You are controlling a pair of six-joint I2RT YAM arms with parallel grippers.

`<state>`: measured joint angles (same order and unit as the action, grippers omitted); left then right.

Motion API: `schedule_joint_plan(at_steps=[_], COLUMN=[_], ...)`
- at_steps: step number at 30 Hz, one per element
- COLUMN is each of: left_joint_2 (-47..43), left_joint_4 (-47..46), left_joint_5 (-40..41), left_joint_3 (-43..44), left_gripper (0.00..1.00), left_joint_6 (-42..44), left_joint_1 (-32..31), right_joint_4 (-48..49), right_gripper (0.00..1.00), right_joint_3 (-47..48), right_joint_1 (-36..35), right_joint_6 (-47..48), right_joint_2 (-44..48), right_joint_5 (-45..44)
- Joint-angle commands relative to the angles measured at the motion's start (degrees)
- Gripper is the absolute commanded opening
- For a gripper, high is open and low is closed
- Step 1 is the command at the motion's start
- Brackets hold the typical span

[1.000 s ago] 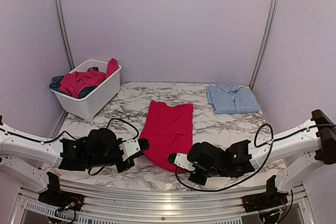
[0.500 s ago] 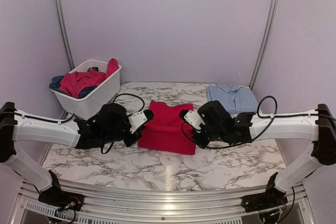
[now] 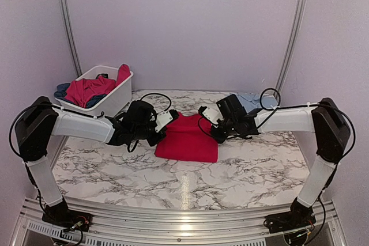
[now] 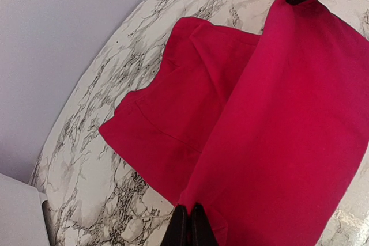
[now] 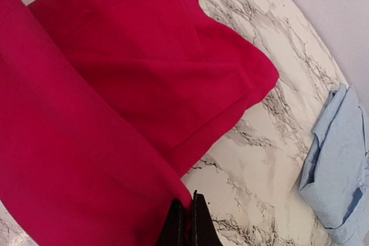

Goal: Fold and stack the mixed laundry pile
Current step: Fold the 2/3-rectangle-folded T-shirt at the center of the board.

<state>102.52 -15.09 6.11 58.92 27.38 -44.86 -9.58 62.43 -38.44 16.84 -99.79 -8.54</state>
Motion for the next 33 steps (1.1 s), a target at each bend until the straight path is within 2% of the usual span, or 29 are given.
schedule_joint_plan(at_steps=[1,8,13,17,21,27,30,33], left_joint_2=[2.29,9.07,17.93,28.19,32.75,31.81,29.07,25.47], left_joint_4=[-1.17,0.23,1.62,9.25,14.67,18.22,16.65,13.2], left_joint_5=[-2.61,-5.59,-4.02,-0.31,2.83,-2.19,-4.94,-3.13], left_joint_3=[5.3,14.59,24.64,35.83,41.44,38.47,33.02,26.16], left_gripper=[0.0,0.0,0.0,0.0,0.0,0.0,0.0,0.0], left_joint_6=[1.88,1.54,-0.08,-0.62,-0.95,-1.94,-2.7,-1.62], left_joint_1=[1.81,5.75,8.07,8.9,9.08,9.05,8.34,6.69], right_joint_4=[0.69,-1.1,-2.26,-0.87,-0.88,-2.88,-1.72,-0.01], right_gripper=[0.0,0.0,0.0,0.0,0.0,0.0,0.0,0.0], right_joint_3=[7.53,19.32,30.51,37.34,43.91,44.71,38.9,30.4], right_joint_1=[2.83,7.33,10.65,11.25,11.19,11.23,11.19,10.51], right_joint_6=[3.57,7.02,7.88,8.19,7.1,5.81,4.4,2.01], right_joint_2=[-2.69,-9.5,-20.27,-30.92,-37.52,-38.42,-34.92,-29.98], right_joint_5=[0.96,3.9,6.48,6.13,7.08,11.1,12.49,14.44])
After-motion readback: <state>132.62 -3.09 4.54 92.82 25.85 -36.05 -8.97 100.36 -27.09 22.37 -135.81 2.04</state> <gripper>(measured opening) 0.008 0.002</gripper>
